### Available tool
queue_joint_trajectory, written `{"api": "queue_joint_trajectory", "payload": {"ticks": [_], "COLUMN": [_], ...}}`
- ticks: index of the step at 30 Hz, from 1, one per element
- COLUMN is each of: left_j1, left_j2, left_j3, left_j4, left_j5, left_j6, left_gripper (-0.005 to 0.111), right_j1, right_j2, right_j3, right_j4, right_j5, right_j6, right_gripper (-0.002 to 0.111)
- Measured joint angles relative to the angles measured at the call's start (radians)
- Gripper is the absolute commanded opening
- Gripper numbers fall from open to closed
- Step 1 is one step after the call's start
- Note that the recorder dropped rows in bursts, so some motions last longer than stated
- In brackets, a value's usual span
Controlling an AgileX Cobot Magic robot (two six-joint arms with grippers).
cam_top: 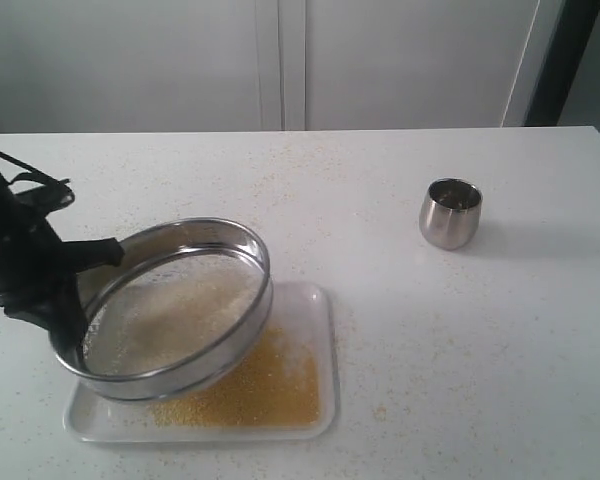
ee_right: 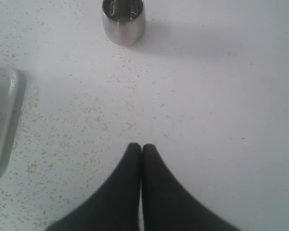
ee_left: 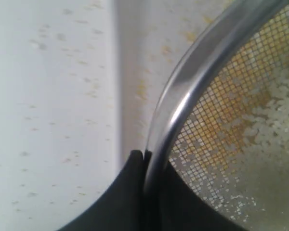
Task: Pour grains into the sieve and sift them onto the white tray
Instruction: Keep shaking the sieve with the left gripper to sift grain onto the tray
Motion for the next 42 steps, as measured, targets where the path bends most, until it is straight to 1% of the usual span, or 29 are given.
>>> {"api": "queue_joint_trajectory", "payload": {"ticks": [2, 4, 5, 7, 9, 11, 13, 14, 17, 19, 22, 24, 25, 27, 29, 30, 32, 34, 36, 38, 40, 42], "left_j1": [0.005, -0.024, -0.049, -0.082, -0.087, -0.057, -0.041, -0.041, -0.092, -0.118, -0.111, -0.105, -0.107, -0.135, -0.163, -0.168, -0.157, -0.124, -0.112, -0.129, -0.175, -0.197], "left_j2": [0.0, 0.0, 0.0, 0.0, 0.0, 0.0, 0.0, 0.0, 0.0, -0.002, -0.002, -0.002, -0.002, -0.002, -0.002, -0.002, -0.004, -0.004, -0.004, -0.004, -0.004, -0.004], "left_j3": [0.0, 0.0, 0.0, 0.0, 0.0, 0.0, 0.0, 0.0, 0.0, 0.0, 0.0, 0.0, 0.0, 0.0, 0.0, 0.0, 0.0, 0.0, 0.0, 0.0, 0.0, 0.0], "left_j4": [-0.007, -0.04, -0.055, -0.025, 0.06, 0.131, 0.144, 0.123, 0.036, 0.058, 0.17, 0.191, 0.175, 0.122, 0.091, 0.101, 0.154, 0.214, 0.212, 0.159, 0.115, 0.136], "left_j5": [-0.016, -0.024, -0.024, -0.018, 0.017, 0.029, 0.003, -0.018, -0.06, -0.061, -0.028, -0.042, -0.062, -0.104, -0.118, -0.108, -0.067, -0.041, -0.059, -0.097, -0.135, -0.128], "left_j6": [-0.006, 0.029, 0.061, 0.087, 0.004, -0.105, -0.127, -0.11, -0.003, 0.008, -0.143, -0.187, -0.174, -0.112, -0.063, -0.059, -0.105, -0.203, -0.233, -0.182, -0.085, -0.063], "left_gripper": [0.0, 0.0, 0.0, 0.0, 0.0, 0.0, 0.0, 0.0, 0.0, 0.0, 0.0, 0.0, 0.0, 0.0, 0.0, 0.0, 0.0, 0.0, 0.0, 0.0, 0.0, 0.0], "right_j1": [0.0, 0.0, 0.0, 0.0, 0.0, 0.0, 0.0, 0.0, 0.0, 0.0, 0.0, 0.0, 0.0, 0.0, 0.0, 0.0, 0.0, 0.0, 0.0, 0.0, 0.0, 0.0], "right_j2": [0.0, 0.0, 0.0, 0.0, 0.0, 0.0, 0.0, 0.0, 0.0, 0.0, 0.0, 0.0, 0.0, 0.0, 0.0, 0.0, 0.0, 0.0, 0.0, 0.0, 0.0, 0.0], "right_j3": [0.0, 0.0, 0.0, 0.0, 0.0, 0.0, 0.0, 0.0, 0.0, 0.0, 0.0, 0.0, 0.0, 0.0, 0.0, 0.0, 0.0, 0.0, 0.0, 0.0, 0.0, 0.0], "right_j4": [0.0, 0.0, 0.0, 0.0, 0.0, 0.0, 0.0, 0.0, 0.0, 0.0, 0.0, 0.0, 0.0, 0.0, 0.0, 0.0, 0.0, 0.0, 0.0, 0.0, 0.0, 0.0], "right_j5": [0.0, 0.0, 0.0, 0.0, 0.0, 0.0, 0.0, 0.0, 0.0, 0.0, -0.002, -0.002, -0.002, -0.002, -0.004, -0.004, -0.004, -0.004, -0.004, -0.004, -0.004, -0.006], "right_j6": [0.0, 0.0, 0.0, 0.0, 0.0, 0.0, 0.0, 0.0, 0.0, 0.0, 0.0, 0.0, 0.0, 0.0, 0.0, 0.0, 0.0, 0.0, 0.0, 0.0, 0.0, 0.0], "right_gripper": [0.0, 0.0, 0.0, 0.0, 0.0, 0.0, 0.0, 0.0, 0.0, 0.0, 0.0, 0.0, 0.0, 0.0, 0.0, 0.0, 0.0, 0.0, 0.0, 0.0, 0.0, 0.0]}}
